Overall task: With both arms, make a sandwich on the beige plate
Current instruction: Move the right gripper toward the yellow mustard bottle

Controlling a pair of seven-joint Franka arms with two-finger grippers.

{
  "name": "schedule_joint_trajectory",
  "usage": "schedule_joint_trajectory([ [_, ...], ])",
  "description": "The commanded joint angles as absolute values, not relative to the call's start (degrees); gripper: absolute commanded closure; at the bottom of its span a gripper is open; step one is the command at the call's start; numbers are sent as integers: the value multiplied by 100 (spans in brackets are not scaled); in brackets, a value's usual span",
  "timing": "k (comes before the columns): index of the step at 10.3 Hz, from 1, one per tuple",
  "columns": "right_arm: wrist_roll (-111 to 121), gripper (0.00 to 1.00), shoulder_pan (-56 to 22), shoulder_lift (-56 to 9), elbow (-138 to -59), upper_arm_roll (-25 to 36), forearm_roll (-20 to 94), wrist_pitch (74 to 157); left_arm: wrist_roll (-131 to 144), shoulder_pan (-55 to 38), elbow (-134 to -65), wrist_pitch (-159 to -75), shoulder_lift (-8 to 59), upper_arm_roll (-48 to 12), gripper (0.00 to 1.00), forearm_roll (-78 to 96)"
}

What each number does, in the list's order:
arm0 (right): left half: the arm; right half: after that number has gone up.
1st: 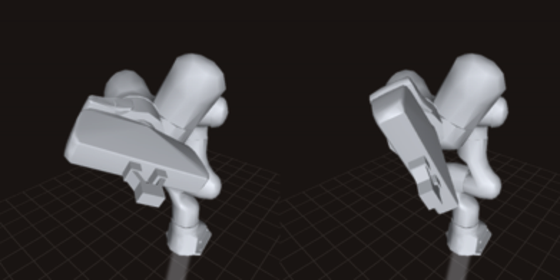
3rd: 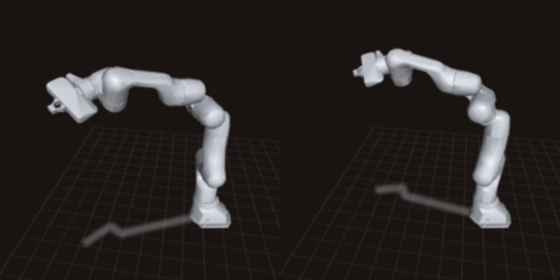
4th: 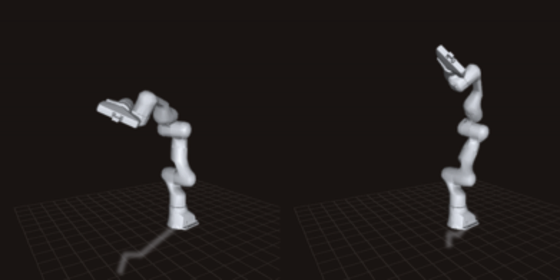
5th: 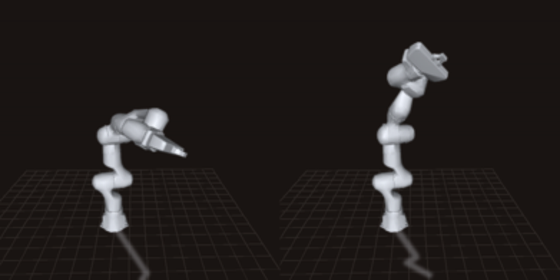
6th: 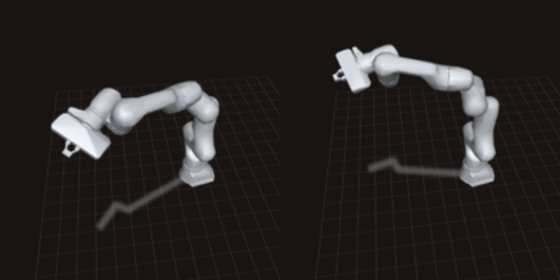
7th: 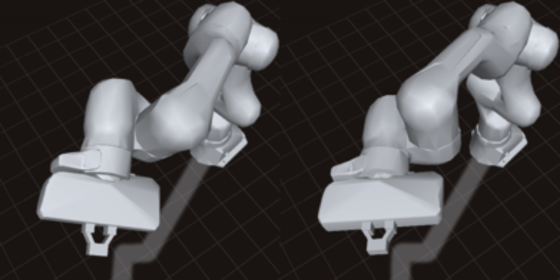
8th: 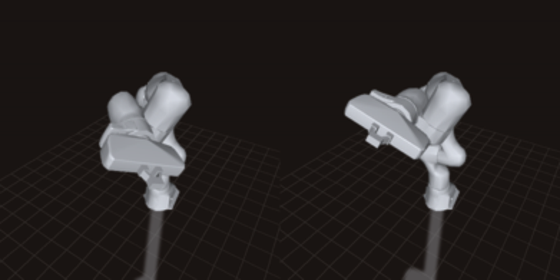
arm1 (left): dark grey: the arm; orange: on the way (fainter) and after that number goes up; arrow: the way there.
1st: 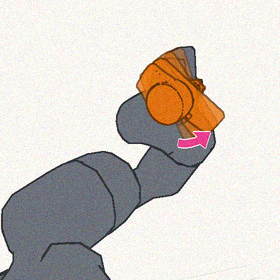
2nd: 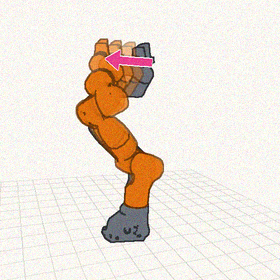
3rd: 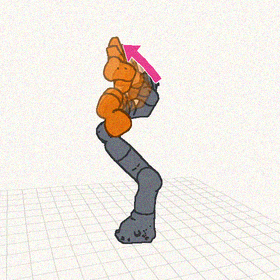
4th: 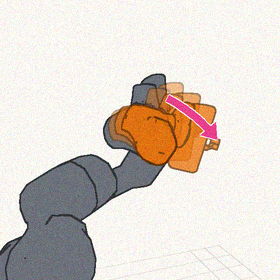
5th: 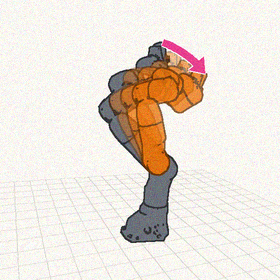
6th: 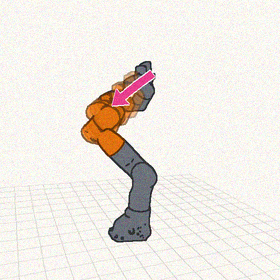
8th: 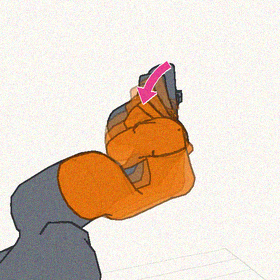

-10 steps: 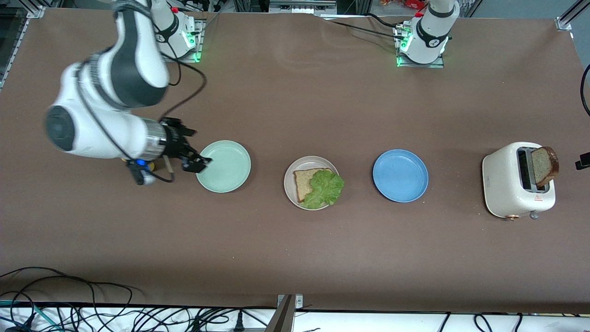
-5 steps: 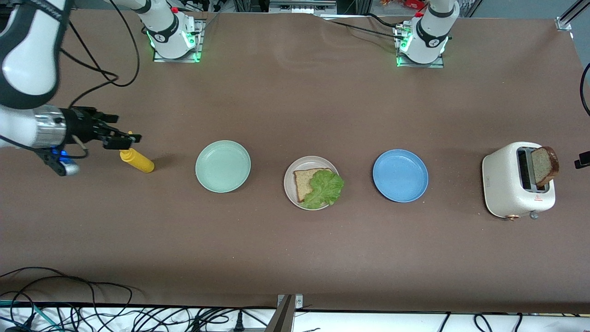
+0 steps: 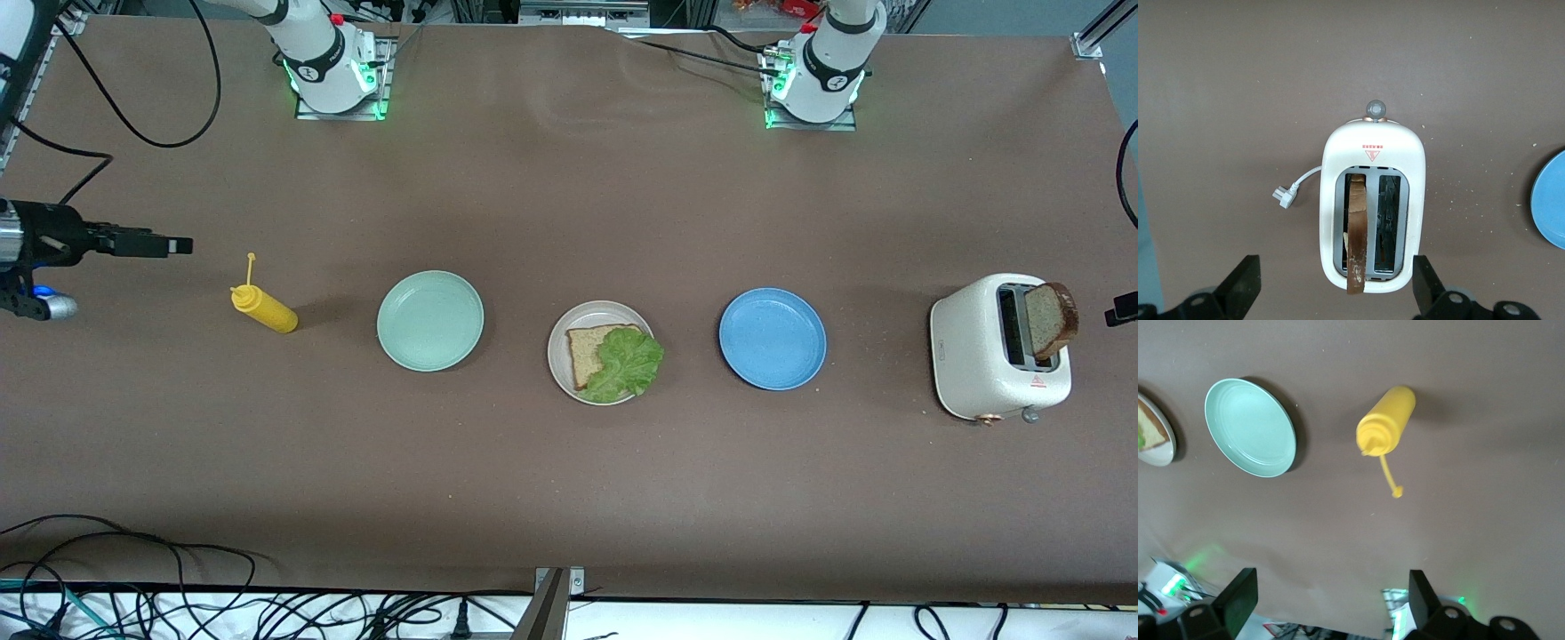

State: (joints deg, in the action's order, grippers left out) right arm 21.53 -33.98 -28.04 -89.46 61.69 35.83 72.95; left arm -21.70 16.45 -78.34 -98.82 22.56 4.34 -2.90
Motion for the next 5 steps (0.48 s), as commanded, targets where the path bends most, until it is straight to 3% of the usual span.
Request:
schedule_joint_trajectory([
  [1, 3999, 0, -3165, -2804, -9306, 6170, 3542, 7872, -2232, 1670, -7857, -9844, 2180, 413, 0, -396],
  [5, 6787, 0, -2901, -2804, -10088, 6170, 4110, 8919, -2232, 1679, -7866, -9853, 2214, 413, 0, -396],
])
